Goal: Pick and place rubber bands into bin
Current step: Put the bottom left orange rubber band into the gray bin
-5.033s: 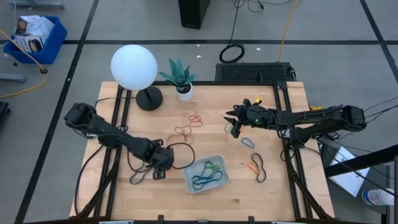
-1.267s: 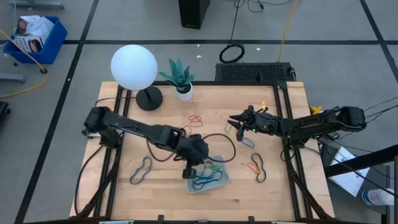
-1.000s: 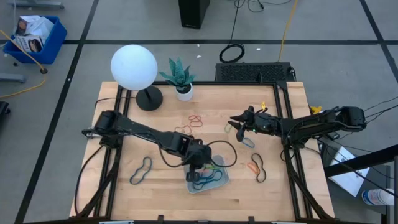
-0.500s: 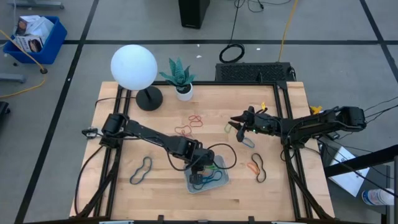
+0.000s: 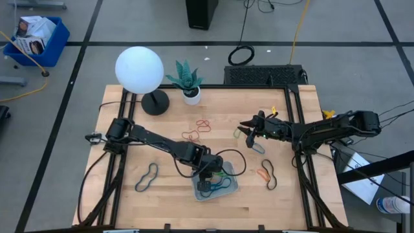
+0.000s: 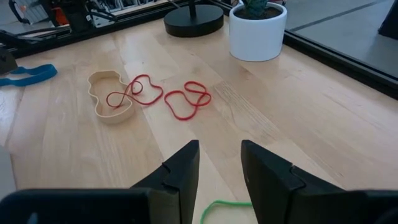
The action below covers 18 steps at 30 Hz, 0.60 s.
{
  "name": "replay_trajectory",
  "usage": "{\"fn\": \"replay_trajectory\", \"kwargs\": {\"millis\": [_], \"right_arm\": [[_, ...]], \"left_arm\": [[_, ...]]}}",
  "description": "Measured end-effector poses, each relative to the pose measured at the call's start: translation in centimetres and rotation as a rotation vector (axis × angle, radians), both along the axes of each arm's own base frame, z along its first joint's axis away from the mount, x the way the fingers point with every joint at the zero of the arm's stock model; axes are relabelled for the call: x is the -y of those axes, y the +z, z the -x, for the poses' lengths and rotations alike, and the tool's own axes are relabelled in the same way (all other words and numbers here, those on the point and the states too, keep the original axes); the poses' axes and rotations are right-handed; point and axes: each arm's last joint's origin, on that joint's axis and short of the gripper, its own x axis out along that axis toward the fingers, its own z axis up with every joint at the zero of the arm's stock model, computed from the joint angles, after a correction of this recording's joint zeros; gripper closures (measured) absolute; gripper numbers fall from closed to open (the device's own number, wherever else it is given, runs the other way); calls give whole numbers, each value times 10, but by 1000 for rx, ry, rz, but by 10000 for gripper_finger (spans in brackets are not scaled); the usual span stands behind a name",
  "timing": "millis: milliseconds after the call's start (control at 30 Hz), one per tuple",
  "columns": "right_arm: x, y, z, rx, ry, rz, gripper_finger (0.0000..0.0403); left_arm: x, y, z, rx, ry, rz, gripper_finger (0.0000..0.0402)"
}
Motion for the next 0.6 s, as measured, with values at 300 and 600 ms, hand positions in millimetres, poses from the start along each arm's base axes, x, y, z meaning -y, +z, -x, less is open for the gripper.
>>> {"fn": "replay_trajectory", "kwargs": {"millis": [300,600], "right_arm": [[0,0,0,0,0,0,289],[0,0,0,0,0,0,289]], "left_arm": [[0,0,0,1,-6,-2,395],[0,0,0,0,-2,-1,365]]}}
